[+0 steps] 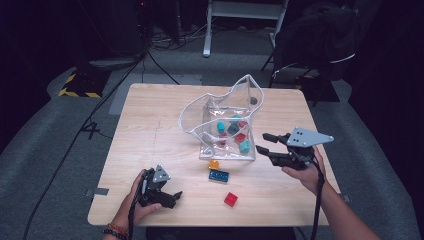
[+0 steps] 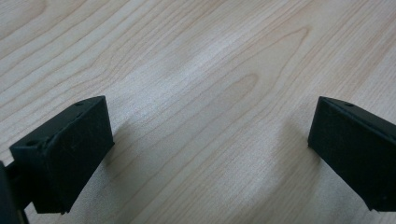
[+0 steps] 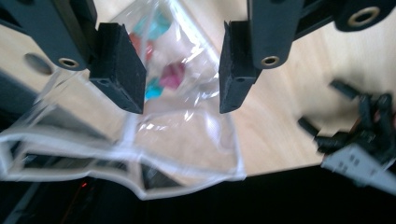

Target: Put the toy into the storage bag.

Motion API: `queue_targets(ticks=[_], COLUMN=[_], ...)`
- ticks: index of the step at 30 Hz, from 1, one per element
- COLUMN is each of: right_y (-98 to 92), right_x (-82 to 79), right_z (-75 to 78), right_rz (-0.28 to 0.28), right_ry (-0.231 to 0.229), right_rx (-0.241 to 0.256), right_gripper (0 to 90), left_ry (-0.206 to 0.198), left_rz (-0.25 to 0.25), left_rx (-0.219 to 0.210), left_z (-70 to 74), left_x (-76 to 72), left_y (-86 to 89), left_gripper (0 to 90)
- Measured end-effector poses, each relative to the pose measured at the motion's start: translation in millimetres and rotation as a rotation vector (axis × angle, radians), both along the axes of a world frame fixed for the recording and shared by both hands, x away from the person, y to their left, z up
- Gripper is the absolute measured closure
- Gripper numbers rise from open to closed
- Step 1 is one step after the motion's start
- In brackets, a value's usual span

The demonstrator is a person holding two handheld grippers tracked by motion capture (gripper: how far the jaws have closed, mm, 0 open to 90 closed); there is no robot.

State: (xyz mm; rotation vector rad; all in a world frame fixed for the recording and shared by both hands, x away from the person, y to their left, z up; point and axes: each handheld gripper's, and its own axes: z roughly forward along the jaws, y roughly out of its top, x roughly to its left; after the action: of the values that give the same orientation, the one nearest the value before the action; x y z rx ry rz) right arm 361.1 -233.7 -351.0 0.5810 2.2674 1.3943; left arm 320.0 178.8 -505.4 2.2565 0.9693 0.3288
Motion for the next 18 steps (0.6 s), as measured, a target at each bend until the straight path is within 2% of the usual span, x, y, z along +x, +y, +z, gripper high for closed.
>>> queue_targets(ticks=[8,14,18], right_y=[3.9,19.8,29.6], right_x=[-16.0,-28.4,-35.3], right_z=[-43.3,-80.0,-98.5], right_rz=[0.050,0.099,0.151], right_ry=[0.080,0.148,0.187], right_rx=[-0.029,-0.079,-0.099], right_gripper=[49.6,46.5,43.0], left_ry=[0.000,0.000,0.000], left_rz=[0.000,0.000,0.000], left_rx=[0.000,0.000,0.000], left_z=[0.0,0.0,0.0], left_x=[0.0,0.0,0.0], left_y=[0.0,0.0,0.0], left_gripper=[0.2,0.2,0.2])
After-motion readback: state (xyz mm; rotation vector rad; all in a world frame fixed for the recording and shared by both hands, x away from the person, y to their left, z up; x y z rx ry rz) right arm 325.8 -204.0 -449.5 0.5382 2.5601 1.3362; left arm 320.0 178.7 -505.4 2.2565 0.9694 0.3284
